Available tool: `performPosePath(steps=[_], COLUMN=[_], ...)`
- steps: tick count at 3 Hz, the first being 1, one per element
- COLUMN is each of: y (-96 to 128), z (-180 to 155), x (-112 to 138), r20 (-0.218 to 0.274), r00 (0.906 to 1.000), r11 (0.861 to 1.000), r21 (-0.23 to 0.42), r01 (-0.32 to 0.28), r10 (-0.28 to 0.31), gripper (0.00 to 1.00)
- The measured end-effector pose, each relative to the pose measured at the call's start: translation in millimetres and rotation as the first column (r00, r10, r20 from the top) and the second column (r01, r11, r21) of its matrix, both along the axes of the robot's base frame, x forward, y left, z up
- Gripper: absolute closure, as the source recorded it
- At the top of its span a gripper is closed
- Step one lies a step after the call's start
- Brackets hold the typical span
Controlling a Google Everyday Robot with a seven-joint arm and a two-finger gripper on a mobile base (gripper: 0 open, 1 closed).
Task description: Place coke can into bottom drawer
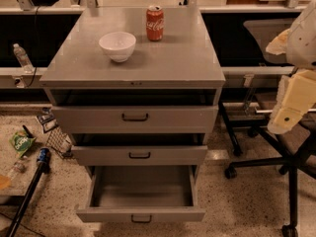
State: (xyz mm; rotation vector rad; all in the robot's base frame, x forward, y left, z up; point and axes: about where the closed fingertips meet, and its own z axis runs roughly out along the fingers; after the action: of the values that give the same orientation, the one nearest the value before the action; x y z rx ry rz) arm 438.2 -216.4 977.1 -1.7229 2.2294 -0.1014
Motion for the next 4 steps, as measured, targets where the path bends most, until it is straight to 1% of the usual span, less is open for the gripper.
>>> performPosePath(steps=[1, 2, 3, 4], y=[0, 1, 10, 36], z=[0, 1, -8, -18], x=[0, 2, 23, 82], r20=[0.000, 0.010, 0.028, 0.059], r00=[1.0000, 0.9999, 0.9995, 0.9974], r11=[1.000, 1.000, 0.990, 0.928], r21=[0.000, 0.013, 0.142, 0.371], r01=[0.000, -0.001, 0.008, 0.016], r10=[0.000, 0.000, -0.012, -0.041], gripper=[0.00, 0.00, 0.00, 0.00])
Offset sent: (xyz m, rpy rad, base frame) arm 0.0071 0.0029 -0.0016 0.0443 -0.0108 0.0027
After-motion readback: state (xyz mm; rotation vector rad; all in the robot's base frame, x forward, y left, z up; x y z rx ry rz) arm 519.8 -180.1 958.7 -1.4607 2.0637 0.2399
